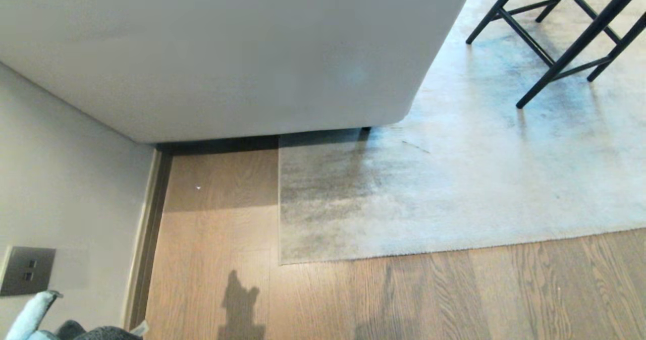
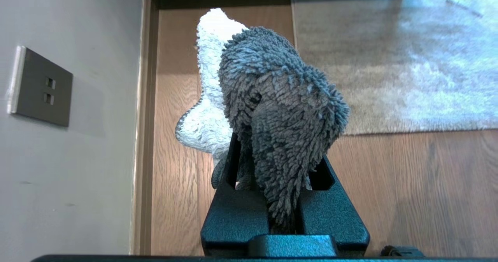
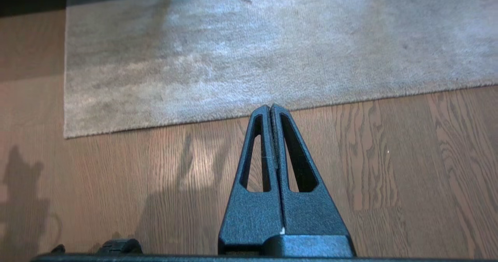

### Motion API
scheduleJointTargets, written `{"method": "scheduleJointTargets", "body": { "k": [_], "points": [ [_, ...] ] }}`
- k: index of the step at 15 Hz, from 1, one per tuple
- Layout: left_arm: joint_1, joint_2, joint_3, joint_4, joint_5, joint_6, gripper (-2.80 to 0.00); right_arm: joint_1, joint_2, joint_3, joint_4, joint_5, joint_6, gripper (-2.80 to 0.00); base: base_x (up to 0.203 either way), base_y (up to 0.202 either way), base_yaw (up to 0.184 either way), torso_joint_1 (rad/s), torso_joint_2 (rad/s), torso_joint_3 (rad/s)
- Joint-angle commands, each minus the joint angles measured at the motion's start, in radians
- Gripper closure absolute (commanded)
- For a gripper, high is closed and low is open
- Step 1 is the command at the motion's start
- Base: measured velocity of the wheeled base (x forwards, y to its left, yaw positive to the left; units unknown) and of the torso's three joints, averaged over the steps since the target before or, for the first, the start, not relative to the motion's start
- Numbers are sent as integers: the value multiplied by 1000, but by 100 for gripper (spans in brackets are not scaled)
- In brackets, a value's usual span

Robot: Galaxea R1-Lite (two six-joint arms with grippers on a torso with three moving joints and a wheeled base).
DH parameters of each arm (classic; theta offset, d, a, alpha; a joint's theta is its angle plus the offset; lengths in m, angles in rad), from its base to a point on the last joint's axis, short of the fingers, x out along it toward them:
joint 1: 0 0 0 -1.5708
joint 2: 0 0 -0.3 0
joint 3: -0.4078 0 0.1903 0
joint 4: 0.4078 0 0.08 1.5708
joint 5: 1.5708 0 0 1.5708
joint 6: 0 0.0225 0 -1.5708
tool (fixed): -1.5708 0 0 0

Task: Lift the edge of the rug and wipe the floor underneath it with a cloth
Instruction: Put down the rag

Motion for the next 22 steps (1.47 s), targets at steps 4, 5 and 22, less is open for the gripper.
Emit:
{"method": "scheduleJointTargets", "body": {
  "k": [4,5,22],
  "points": [
    [0,0,0,-1,0,-2,0,0,0,0,-1,0,0,0,0,0,0,3,1,198],
    [0,0,0,-1,0,-2,0,0,1,-1,-1,0,0,0,0,0,0,2,2,195],
    [0,0,0,-1,-1,-4,0,0,2,1,-1,-1,0,0,0,0,0,1,0,30]
  ]
}}
